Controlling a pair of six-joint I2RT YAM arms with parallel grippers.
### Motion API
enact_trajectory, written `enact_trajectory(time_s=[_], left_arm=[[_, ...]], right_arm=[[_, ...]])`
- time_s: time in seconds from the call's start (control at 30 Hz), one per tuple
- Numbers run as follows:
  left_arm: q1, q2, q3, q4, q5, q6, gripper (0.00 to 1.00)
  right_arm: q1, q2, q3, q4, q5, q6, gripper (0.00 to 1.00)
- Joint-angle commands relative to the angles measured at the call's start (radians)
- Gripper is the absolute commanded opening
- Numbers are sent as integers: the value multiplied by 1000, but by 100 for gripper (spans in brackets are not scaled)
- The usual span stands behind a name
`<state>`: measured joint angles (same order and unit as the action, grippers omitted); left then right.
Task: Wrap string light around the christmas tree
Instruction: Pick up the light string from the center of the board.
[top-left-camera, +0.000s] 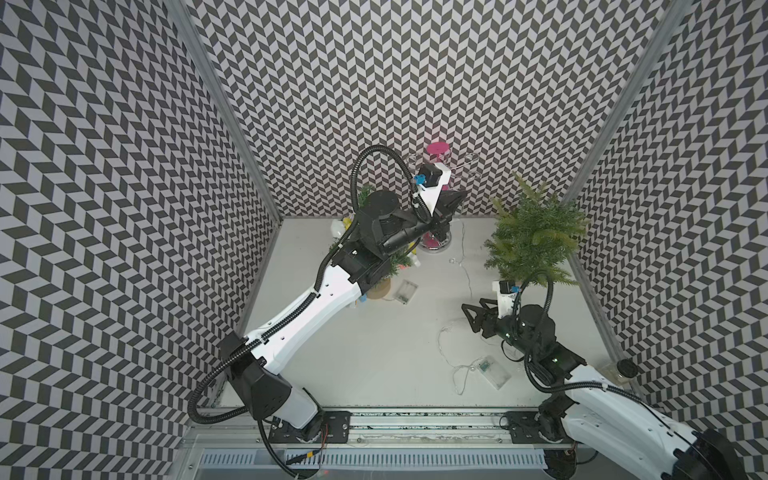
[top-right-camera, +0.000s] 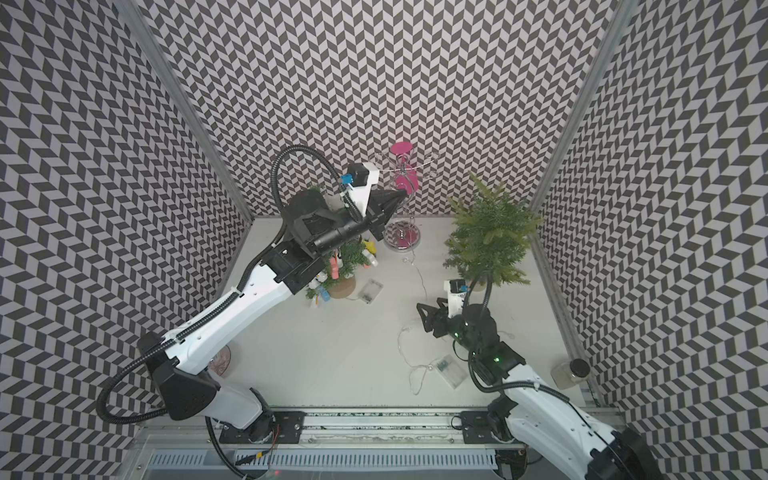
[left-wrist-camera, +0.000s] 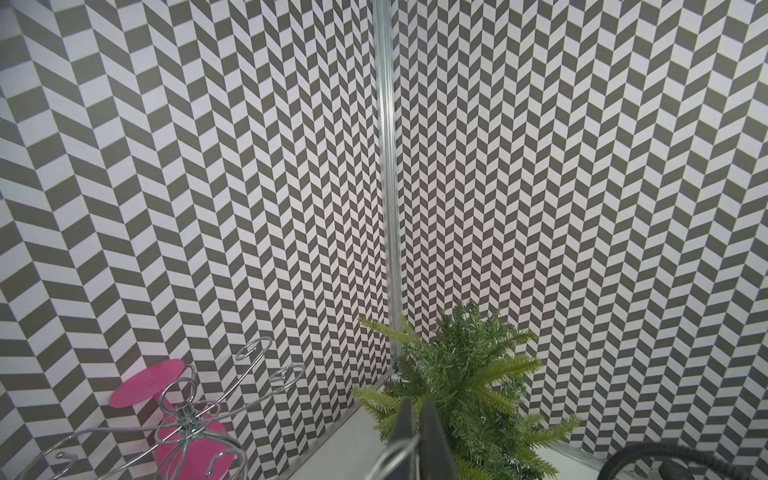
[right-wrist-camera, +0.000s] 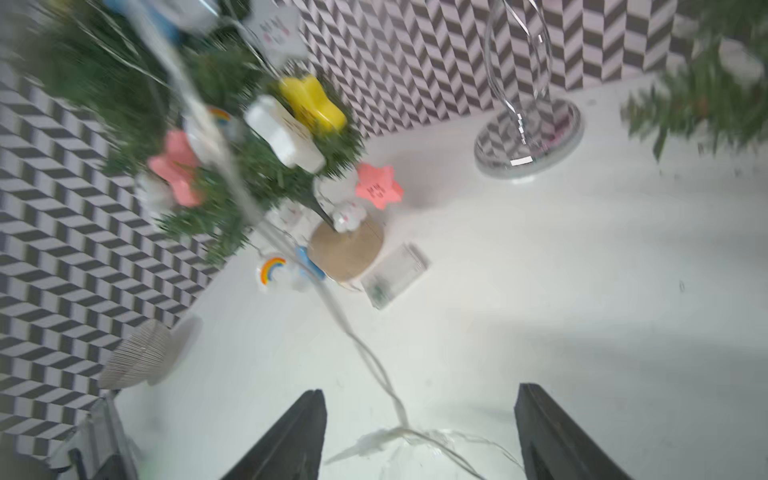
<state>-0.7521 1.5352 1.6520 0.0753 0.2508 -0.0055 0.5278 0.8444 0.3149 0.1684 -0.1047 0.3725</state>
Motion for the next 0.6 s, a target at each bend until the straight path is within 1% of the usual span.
enact_trajectory(time_s=[0.0, 0.07, 0.13, 0.23, 0.27, 0.33, 0.37, 0.43, 0.5, 0.57], left_arm=[[6, 16, 67, -52, -18, 41, 0], [9, 17, 71, -51, -21, 40, 0], [11, 17, 71, -50, -18, 39, 0], [10, 14, 70, -54, -18, 45, 0], [10, 14, 71, -54, -29, 47, 0], [12, 16, 71, -51, -45, 50, 0], [16, 17, 71, -49, -45, 48, 0], [17, 25, 73, -48, -42, 45, 0], [20, 31, 78, -47, -42, 45, 0], [22, 36, 88, -54, -42, 45, 0]], right_arm=[[6, -13, -27, -1, 51, 45, 74], [6, -13, -66, 59, 88, 52, 72], [6, -1, -76, 83, 100, 57, 65], [6, 14, -37, -24, 94, 70, 50], [8, 6, -35, -56, 101, 77, 46], [9, -37, -61, -57, 128, 101, 48], [9, -57, -73, -59, 127, 113, 51], [11, -79, -68, -80, 128, 111, 53], [11, -74, -75, -62, 162, 109, 49], [12, -54, -62, -79, 145, 106, 49]])
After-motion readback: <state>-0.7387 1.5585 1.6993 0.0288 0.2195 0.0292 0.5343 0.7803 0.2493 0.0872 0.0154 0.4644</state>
